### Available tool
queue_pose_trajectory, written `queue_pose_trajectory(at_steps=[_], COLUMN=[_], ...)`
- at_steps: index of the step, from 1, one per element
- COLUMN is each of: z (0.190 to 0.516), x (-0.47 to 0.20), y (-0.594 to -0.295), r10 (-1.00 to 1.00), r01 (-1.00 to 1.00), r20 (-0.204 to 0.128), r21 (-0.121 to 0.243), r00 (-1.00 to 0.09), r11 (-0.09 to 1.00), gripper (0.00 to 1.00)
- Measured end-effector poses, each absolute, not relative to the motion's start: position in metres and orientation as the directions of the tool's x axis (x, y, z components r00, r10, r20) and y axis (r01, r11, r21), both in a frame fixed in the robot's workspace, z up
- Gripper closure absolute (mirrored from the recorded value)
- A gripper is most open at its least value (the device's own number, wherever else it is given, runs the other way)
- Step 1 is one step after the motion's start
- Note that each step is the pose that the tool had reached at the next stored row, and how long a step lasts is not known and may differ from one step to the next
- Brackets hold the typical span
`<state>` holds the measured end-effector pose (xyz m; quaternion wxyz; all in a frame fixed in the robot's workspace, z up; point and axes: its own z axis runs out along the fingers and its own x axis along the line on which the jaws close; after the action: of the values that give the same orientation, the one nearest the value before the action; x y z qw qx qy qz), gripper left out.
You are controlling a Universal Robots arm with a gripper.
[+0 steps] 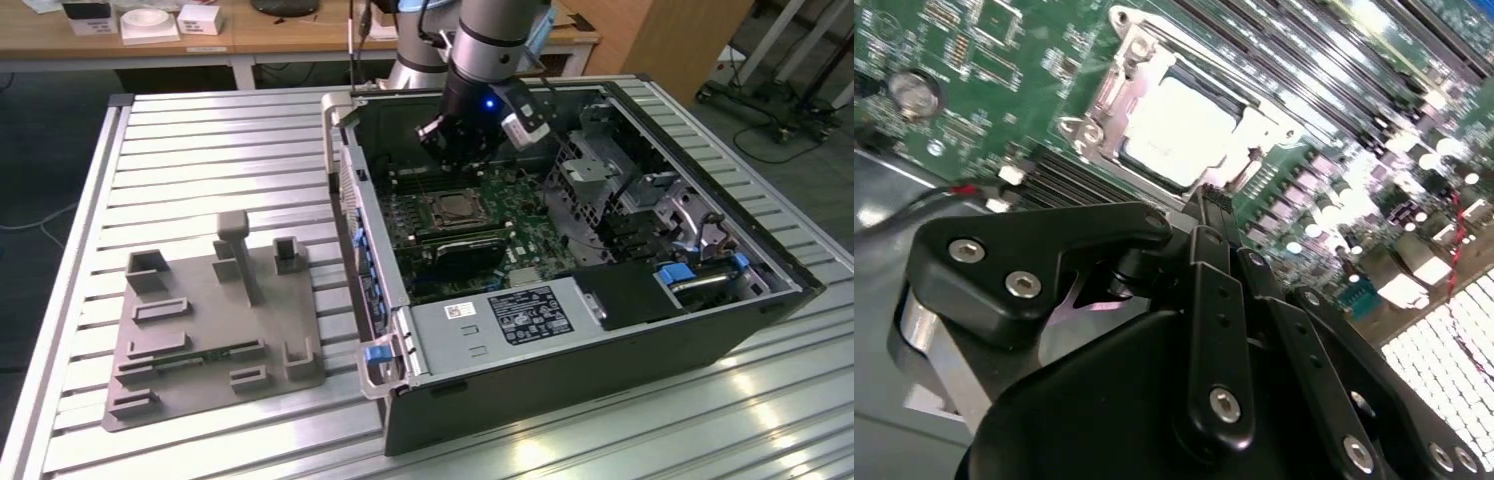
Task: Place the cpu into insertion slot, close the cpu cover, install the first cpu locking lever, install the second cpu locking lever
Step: 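Close the cpu cover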
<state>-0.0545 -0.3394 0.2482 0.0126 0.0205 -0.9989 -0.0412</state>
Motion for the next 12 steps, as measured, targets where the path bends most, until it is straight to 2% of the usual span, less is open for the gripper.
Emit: queue_pose_trajectory(at_steps=[12], z=[0.248], x=[-0.046], y=[-0.339], r10=[-0.042], r01=[-0.040], r20=[0.023], r21=[0.083], r00=[-0.999], r11=[0.996], gripper=[0.89])
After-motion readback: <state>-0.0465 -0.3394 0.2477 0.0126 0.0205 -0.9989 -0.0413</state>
